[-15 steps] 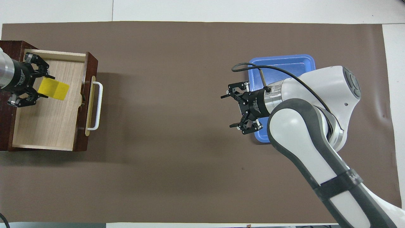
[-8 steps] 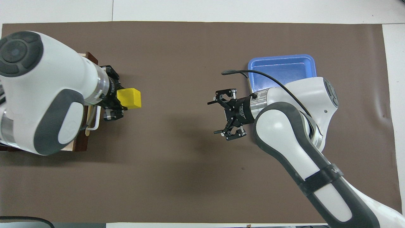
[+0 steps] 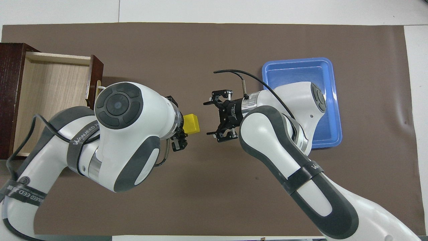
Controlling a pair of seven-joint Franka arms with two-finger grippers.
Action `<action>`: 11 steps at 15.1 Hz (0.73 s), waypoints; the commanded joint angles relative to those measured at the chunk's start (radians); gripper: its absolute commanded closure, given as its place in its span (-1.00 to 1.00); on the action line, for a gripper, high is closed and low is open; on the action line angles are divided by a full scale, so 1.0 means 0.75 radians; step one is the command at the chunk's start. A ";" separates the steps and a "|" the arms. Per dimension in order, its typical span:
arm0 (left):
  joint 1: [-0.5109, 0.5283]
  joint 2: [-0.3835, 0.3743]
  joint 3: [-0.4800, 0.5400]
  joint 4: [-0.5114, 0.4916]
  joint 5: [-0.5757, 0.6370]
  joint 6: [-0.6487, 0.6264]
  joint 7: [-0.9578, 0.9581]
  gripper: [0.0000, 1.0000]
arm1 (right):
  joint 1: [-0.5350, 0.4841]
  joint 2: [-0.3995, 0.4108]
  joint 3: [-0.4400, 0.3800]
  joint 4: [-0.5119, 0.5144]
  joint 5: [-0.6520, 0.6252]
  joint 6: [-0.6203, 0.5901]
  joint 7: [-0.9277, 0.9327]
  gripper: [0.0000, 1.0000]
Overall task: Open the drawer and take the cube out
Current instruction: 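Lift the cube with the left gripper while the right gripper approaches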
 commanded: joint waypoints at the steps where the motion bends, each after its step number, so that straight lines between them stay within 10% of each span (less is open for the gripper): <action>1: -0.058 -0.008 0.029 -0.044 0.014 0.032 -0.078 1.00 | 0.014 0.062 -0.003 0.091 0.029 0.003 0.039 -1.00; 11: -0.097 0.043 0.031 -0.028 0.094 0.100 -0.203 1.00 | 0.094 0.054 -0.005 0.085 -0.077 -0.097 0.020 -1.00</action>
